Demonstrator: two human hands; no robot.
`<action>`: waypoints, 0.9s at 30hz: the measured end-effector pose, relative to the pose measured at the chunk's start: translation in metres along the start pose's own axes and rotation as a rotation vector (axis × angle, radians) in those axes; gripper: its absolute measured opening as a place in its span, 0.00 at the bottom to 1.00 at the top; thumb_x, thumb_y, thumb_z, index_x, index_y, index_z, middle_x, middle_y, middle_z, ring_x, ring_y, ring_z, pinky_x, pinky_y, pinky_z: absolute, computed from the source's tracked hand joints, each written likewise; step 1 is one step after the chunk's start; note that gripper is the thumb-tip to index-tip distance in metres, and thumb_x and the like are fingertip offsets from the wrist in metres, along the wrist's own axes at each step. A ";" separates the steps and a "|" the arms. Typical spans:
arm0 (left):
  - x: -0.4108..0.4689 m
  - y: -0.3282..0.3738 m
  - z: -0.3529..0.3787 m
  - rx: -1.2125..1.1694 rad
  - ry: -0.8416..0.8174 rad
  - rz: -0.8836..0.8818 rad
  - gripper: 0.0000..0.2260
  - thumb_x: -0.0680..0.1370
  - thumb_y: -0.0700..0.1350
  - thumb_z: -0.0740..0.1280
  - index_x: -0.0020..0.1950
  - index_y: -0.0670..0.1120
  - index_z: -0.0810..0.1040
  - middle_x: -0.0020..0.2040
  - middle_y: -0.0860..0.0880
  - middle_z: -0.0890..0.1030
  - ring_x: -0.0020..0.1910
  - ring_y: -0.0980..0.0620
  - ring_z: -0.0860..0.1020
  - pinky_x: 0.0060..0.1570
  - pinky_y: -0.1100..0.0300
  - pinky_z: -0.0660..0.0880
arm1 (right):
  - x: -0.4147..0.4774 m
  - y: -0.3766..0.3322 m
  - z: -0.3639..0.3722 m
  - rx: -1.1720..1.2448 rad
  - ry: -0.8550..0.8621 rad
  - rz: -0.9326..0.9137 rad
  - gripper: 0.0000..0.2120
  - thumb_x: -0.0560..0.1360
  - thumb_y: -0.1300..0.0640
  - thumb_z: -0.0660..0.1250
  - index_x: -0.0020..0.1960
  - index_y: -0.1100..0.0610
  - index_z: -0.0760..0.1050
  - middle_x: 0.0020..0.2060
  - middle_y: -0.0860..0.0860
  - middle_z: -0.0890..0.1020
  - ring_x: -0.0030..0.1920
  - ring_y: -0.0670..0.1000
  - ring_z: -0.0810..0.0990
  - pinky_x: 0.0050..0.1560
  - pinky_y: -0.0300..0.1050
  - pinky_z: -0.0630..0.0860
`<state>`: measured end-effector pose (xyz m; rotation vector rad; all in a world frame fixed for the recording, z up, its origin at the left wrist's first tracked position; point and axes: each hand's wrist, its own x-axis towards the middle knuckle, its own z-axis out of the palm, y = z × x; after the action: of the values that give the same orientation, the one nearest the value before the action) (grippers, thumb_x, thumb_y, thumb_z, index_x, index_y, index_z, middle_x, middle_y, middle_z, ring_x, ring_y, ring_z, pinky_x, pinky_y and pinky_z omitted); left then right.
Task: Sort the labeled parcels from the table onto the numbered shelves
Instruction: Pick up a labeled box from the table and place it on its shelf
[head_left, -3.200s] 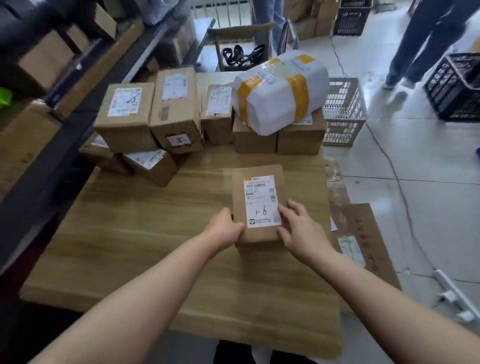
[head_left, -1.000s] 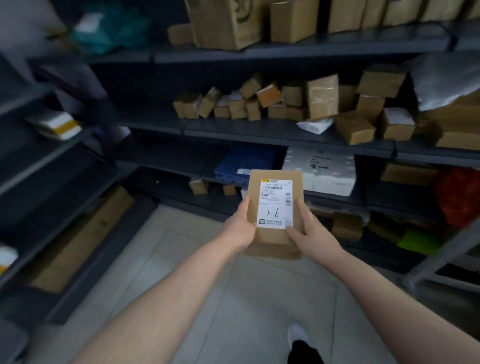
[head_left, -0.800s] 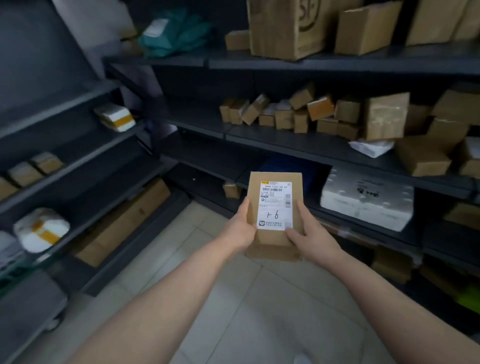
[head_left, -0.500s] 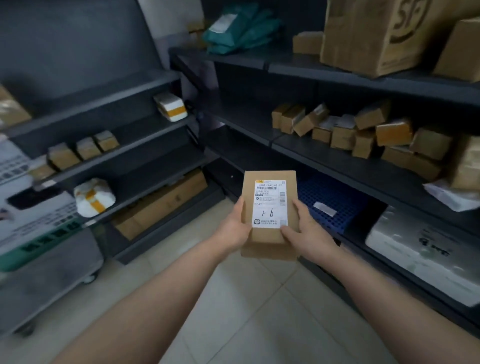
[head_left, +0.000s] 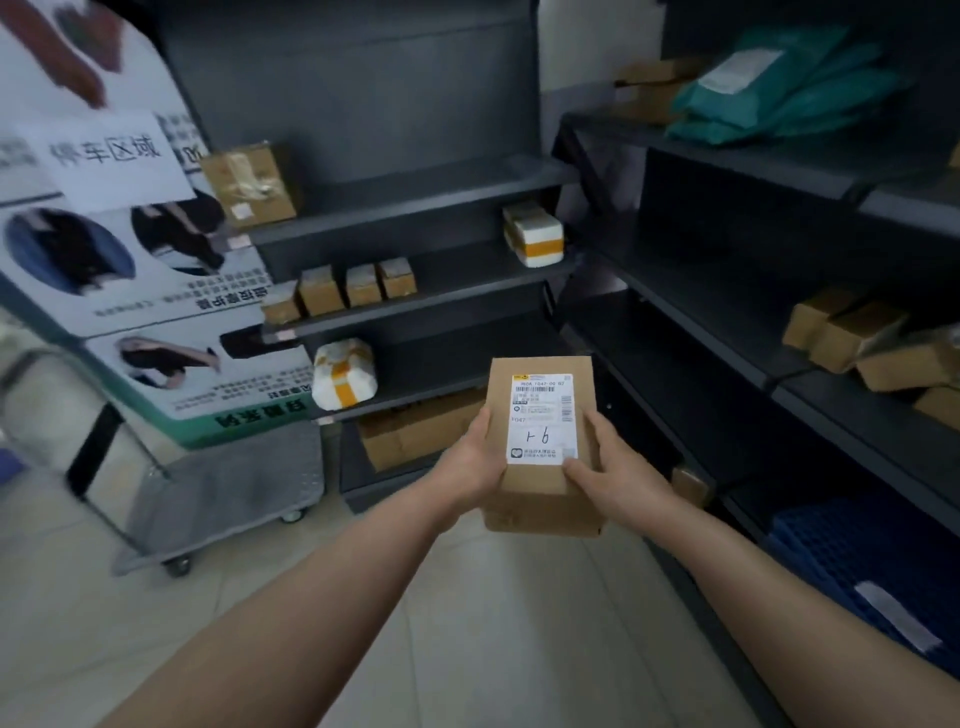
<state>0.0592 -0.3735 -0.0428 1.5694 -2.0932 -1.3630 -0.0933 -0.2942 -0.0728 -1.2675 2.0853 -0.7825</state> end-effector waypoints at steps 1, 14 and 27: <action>0.014 -0.002 -0.017 -0.008 0.015 0.012 0.32 0.80 0.54 0.63 0.79 0.59 0.49 0.70 0.47 0.71 0.62 0.45 0.74 0.63 0.47 0.73 | 0.019 -0.013 0.006 0.004 0.000 -0.021 0.35 0.79 0.48 0.62 0.77 0.41 0.43 0.74 0.44 0.64 0.67 0.51 0.71 0.62 0.51 0.72; 0.159 0.001 -0.205 0.001 0.261 0.061 0.31 0.81 0.52 0.62 0.79 0.57 0.48 0.63 0.53 0.71 0.60 0.46 0.74 0.62 0.46 0.74 | 0.231 -0.173 0.054 0.027 -0.010 -0.234 0.36 0.79 0.48 0.61 0.78 0.42 0.43 0.75 0.46 0.62 0.69 0.51 0.68 0.63 0.53 0.72; 0.330 0.068 -0.333 0.002 0.504 0.060 0.30 0.81 0.49 0.62 0.80 0.55 0.50 0.70 0.48 0.70 0.63 0.46 0.71 0.64 0.46 0.71 | 0.473 -0.284 0.039 0.079 -0.072 -0.452 0.35 0.78 0.47 0.60 0.77 0.40 0.43 0.75 0.44 0.62 0.69 0.52 0.68 0.63 0.53 0.72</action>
<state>0.0827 -0.8313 0.0778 1.6240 -1.8112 -0.8296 -0.0860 -0.8378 0.0287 -1.7224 1.7105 -0.9818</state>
